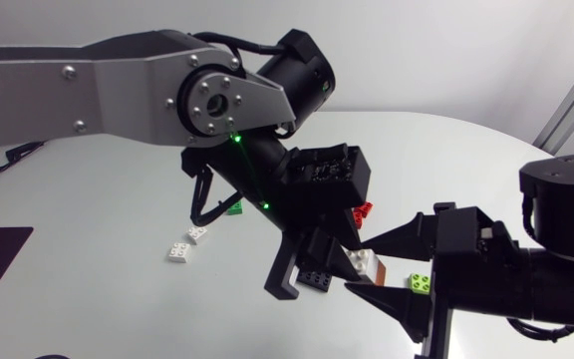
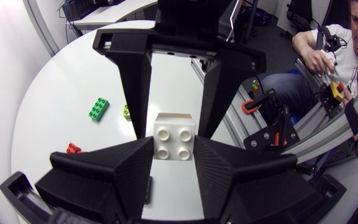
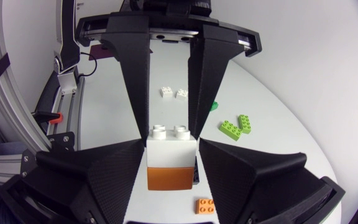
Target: Separate the duplo bricks
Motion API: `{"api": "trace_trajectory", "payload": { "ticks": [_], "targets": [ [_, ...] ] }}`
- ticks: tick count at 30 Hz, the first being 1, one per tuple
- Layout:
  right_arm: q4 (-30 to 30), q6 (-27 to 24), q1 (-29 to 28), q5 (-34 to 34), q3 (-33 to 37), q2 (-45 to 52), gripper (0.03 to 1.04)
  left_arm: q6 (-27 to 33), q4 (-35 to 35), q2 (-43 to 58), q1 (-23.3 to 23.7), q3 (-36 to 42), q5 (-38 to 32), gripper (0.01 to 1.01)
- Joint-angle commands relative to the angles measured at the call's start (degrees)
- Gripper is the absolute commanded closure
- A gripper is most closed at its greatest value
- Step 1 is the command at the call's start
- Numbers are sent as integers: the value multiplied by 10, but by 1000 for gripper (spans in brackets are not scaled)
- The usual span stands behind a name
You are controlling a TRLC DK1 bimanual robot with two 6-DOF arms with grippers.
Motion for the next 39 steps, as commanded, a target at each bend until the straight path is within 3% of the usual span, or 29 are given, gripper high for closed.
{"api": "trace_trajectory", "payload": {
  "ticks": [1,5,14,32,39],
  "targets": [
    [-11,12,5,3,6,-7,280,-14,2,-15,1,-12,6,682],
    [-25,11,6,3,6,-15,108,-13,2,-19,1,-12,6,682],
    [-55,2,-1,-4,-5,-44,120,-12,2,-34,10,-13,5,682],
    [-49,-8,-30,-25,8,-33,313,-13,2,-44,4,-19,5,684],
    [-48,-8,-30,-25,12,-33,448,-13,2,-44,2,-25,5,685]
  ]
}}
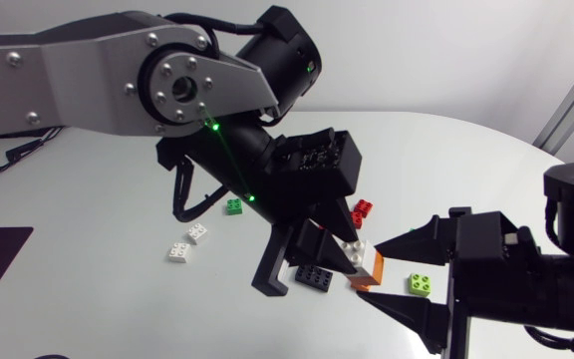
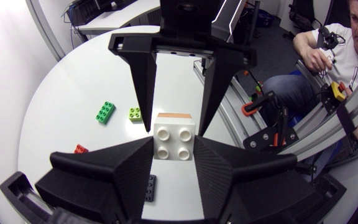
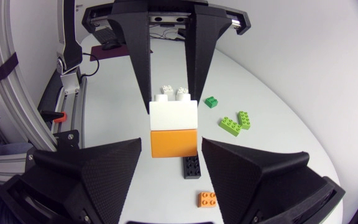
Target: Separate the duplo bricks
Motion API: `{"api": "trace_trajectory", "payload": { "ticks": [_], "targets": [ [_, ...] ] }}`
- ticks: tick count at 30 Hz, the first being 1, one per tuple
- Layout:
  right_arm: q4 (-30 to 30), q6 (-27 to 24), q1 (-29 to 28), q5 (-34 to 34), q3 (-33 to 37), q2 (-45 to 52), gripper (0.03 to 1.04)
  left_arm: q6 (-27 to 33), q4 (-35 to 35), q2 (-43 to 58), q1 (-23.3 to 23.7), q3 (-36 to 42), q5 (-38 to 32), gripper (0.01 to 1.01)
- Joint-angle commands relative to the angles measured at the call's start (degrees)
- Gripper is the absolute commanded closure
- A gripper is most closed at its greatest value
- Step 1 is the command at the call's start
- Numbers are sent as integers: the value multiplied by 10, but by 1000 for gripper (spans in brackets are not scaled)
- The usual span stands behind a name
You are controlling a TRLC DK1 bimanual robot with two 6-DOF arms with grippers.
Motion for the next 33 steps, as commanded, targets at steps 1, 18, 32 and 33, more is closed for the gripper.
{"api": "trace_trajectory", "payload": {
  "ticks": [1,18,32,33],
  "targets": [
    [-1,-4,-5,-4,12,6,475,-12,1,-11,-5,-15,5,685],
    [-6,-12,0,-8,0,-2,761,-14,1,-10,-7,-11,5,687],
    [-1,0,-18,-11,-9,-28,762,-23,2,-16,-3,-11,15,687],
    [-2,1,-19,-12,-9,-33,762,-25,4,-17,-3,-13,19,687]
  ]
}}
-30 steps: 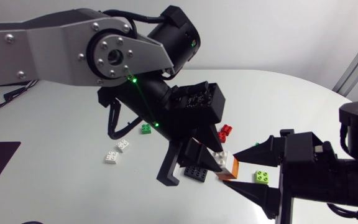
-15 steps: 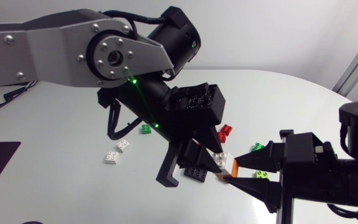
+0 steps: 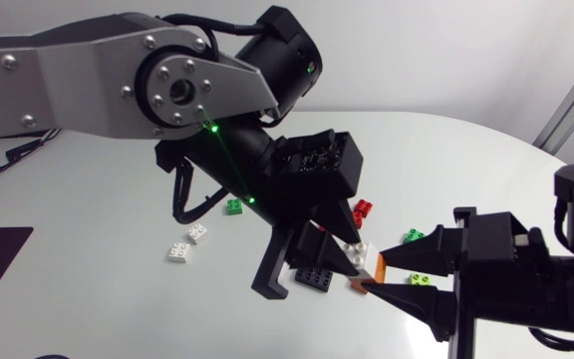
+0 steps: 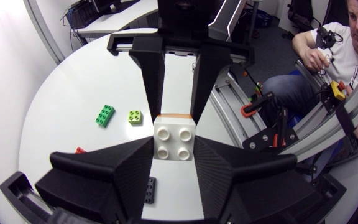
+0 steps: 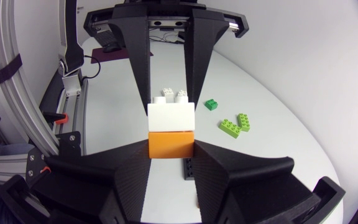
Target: Separate the duplo bricks
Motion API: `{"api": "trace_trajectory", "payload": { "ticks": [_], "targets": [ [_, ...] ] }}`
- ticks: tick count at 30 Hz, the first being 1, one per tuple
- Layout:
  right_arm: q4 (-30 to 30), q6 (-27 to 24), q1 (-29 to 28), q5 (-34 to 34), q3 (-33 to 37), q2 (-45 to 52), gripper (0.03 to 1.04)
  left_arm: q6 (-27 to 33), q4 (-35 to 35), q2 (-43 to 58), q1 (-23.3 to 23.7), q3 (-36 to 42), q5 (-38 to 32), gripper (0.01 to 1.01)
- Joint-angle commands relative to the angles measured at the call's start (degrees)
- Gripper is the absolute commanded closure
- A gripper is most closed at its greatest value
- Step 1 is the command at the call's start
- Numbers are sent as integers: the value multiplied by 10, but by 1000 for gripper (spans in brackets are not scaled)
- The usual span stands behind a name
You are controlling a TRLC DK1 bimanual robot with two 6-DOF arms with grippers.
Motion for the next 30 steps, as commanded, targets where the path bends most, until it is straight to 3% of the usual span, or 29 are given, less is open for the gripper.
{"api": "trace_trajectory", "payload": {
  "ticks": [1,16,30],
  "targets": [
    [2,4,-7,0,-9,-16,762,-27,-2,-13,0,-9,14,687],
    [-3,-1,-20,-21,-14,-26,762,-44,21,-21,4,-14,30,687],
    [-26,-24,-14,-21,-2,-23,762,-49,-3,-17,7,10,31,687]
  ]
}}
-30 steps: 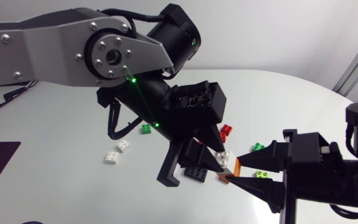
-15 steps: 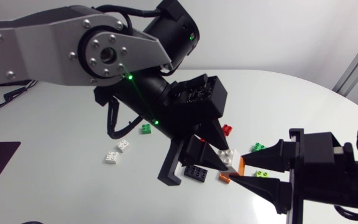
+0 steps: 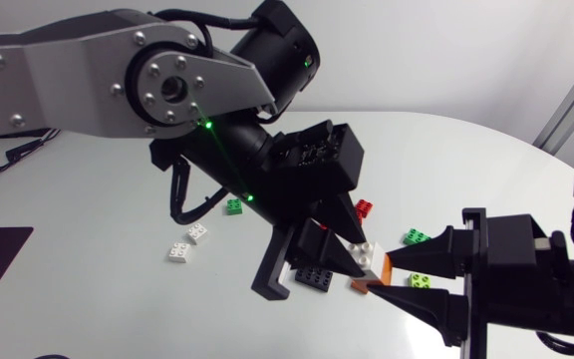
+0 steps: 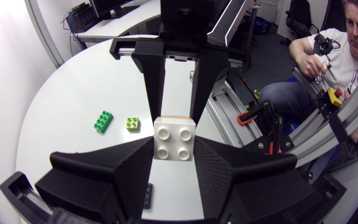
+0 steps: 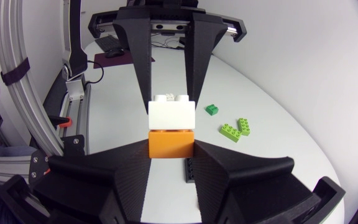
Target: Separate the duplo bricks
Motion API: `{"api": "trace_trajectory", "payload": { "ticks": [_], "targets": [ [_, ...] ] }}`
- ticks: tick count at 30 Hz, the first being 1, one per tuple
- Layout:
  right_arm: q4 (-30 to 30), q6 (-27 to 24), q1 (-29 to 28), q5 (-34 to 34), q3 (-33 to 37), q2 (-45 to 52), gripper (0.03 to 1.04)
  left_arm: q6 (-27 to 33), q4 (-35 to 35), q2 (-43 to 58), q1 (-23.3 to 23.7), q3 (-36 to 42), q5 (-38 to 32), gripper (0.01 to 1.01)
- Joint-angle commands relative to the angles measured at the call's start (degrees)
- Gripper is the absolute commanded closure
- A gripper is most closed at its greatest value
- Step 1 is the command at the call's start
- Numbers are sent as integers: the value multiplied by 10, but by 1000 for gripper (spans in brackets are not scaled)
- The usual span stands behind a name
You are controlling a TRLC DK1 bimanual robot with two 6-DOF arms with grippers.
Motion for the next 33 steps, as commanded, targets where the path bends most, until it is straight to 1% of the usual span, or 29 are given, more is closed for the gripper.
{"api": "trace_trajectory", "payload": {
  "ticks": [1,13,16,19,21,24,26,28,30,33],
  "targets": [
    [-15,-22,1,4,1,1,762,-32,-9,-10,5,12,8,687],
    [-27,-36,-9,5,2,-4,762,-28,-24,-16,11,24,7,687],
    [-33,-41,-16,5,2,-8,762,-19,-30,-23,22,14,6,687],
    [-40,-48,-32,5,3,-14,762,3,-51,-30,42,3,-9,687],
    [-44,-54,-42,4,4,-18,762,20,-58,-40,58,-17,-32,687],
    [-46,-55,-52,3,4,-22,762,60,-67,-48,90,-61,-81,687],
    [-47,-56,-56,2,3,-24,762,93,-65,-55,106,-103,-133,687],
    [-47,-56,-57,1,3,-26,762,119,-61,-54,131,-138,-166,687],
    [-46,-56,-57,1,2,-26,762,138,-41,-52,148,-171,-205,687],
    [-46,-56,-57,1,2,-26,762,160,-3,-41,180,-210,-242,687]
  ]
}}
